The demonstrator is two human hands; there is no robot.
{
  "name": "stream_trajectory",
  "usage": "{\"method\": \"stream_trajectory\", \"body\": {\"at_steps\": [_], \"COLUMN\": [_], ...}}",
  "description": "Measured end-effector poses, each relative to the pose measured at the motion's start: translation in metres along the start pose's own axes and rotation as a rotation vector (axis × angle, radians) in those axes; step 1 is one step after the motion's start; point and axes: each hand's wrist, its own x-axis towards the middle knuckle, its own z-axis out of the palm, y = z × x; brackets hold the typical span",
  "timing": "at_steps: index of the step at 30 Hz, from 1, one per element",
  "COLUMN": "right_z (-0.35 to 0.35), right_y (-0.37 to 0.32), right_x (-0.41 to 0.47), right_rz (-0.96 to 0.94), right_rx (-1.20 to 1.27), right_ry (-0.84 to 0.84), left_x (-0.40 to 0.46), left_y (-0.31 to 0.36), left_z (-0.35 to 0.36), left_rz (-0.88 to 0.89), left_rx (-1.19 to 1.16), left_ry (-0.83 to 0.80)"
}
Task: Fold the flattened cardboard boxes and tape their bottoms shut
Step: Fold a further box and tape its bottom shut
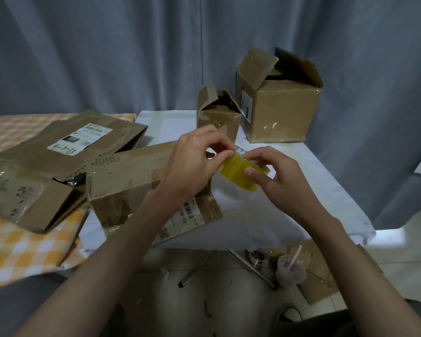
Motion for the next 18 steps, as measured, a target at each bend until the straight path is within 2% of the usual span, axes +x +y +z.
{"method": "stream_trajectory", "body": {"at_steps": [3, 6, 13, 18], "right_z": [-0.002, -0.002, -0.008, -0.011], "right_y": [-0.001, -0.003, 0.000, -0.005], "right_x": [0.000, -0.001, 0.006, 0.004], "right_rz": [-0.002, -0.008, 0.145, 0.218], "right_rx": [-0.024, -0.042, -0.022, 0.075], "right_ry": [0.006, 0.031, 0.195, 0.159], "left_x": [-0.002, -0.005, -0.006, 0.002], "left_y": [0.001, 0.003, 0.025, 0.026], "left_z": [0.002, 0.007, 0.010, 0.002], "left_rz": [0.085, 0.087, -0.166, -0.341], "left_rx": [0.089, 0.139, -0.141, -0.303], "left_ry": [-0.012, -0.007, -0.014, 0.001]}}
